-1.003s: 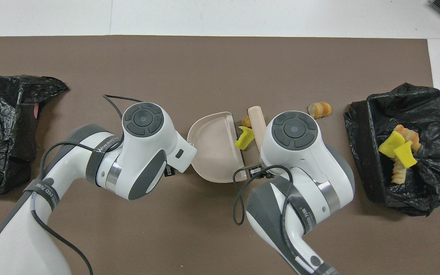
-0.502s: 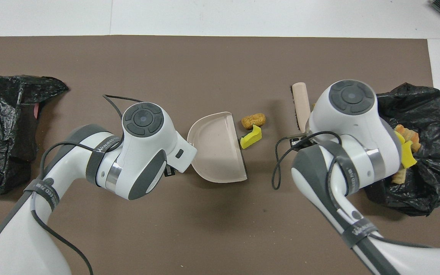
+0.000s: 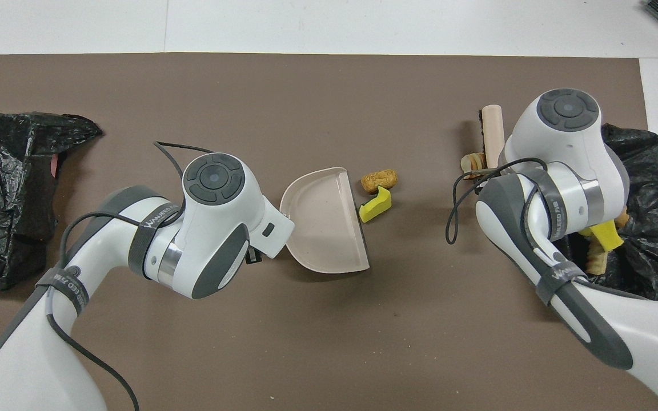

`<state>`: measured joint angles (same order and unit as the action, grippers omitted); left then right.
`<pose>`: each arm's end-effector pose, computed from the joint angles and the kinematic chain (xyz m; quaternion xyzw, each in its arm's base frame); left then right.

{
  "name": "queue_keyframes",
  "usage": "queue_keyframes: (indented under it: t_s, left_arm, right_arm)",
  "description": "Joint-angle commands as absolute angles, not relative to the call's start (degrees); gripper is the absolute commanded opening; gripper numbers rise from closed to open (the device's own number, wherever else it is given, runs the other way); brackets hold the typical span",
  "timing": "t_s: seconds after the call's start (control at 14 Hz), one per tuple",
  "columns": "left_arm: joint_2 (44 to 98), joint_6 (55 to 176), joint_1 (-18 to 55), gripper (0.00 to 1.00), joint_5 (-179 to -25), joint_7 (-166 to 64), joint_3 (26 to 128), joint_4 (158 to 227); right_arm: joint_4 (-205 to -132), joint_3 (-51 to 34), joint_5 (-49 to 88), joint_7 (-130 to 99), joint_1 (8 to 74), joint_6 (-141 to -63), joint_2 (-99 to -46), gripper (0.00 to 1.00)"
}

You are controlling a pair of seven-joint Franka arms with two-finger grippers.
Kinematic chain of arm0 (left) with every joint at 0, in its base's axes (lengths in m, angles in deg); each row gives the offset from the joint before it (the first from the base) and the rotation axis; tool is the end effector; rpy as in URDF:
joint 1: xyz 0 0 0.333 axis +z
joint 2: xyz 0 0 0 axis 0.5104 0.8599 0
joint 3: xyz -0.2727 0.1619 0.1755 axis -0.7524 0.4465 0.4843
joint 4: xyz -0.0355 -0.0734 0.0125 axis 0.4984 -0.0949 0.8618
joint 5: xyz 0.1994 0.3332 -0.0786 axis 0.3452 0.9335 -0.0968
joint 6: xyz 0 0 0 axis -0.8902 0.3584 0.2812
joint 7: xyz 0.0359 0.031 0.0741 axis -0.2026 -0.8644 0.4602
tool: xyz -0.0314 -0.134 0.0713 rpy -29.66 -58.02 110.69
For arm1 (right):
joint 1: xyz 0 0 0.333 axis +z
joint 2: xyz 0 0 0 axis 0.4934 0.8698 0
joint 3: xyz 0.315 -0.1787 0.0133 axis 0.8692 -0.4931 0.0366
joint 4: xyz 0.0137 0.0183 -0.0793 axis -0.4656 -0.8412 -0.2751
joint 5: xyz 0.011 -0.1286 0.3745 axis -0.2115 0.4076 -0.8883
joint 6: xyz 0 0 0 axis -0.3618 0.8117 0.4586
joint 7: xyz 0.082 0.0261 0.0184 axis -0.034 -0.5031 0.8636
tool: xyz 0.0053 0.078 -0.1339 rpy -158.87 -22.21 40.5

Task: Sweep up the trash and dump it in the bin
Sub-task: 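Sweep the farther bread chunks into the dustpan with the right gripper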

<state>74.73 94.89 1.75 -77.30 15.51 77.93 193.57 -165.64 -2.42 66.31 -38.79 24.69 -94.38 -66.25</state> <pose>0.5189 -0.3132 0.3569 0.7554 -0.6532 -0.0481 0.0198 0.6365 0.0530 0.3412 0.9915 0.0039 -0.0810 0.1017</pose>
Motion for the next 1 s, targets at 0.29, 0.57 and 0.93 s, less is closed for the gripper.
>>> queue_keyframes:
  t_s: [0.29, 0.57, 0.93]
  left_arm:
    - [72.81, 96.40, 1.16, 0.00, -76.39, 14.64, 78.47, 196.26]
    - [72.81, 96.40, 1.25, 0.00, -76.39, 14.64, 78.47, 196.26]
    - [72.81, 96.22, 1.51, 0.00, -76.39, 14.64, 78.47, 196.26]
  right_arm:
    - [-161.66, -1.04, 67.58, -37.80, 25.43, -88.52, -62.41, 0.00]
    - [-163.68, 2.81, 56.43, -37.62, 26.23, -86.75, -63.29, 0.00]
    - [-166.41, 9.23, 46.94, -38.14, 27.36, -87.10, -64.00, 0.00]
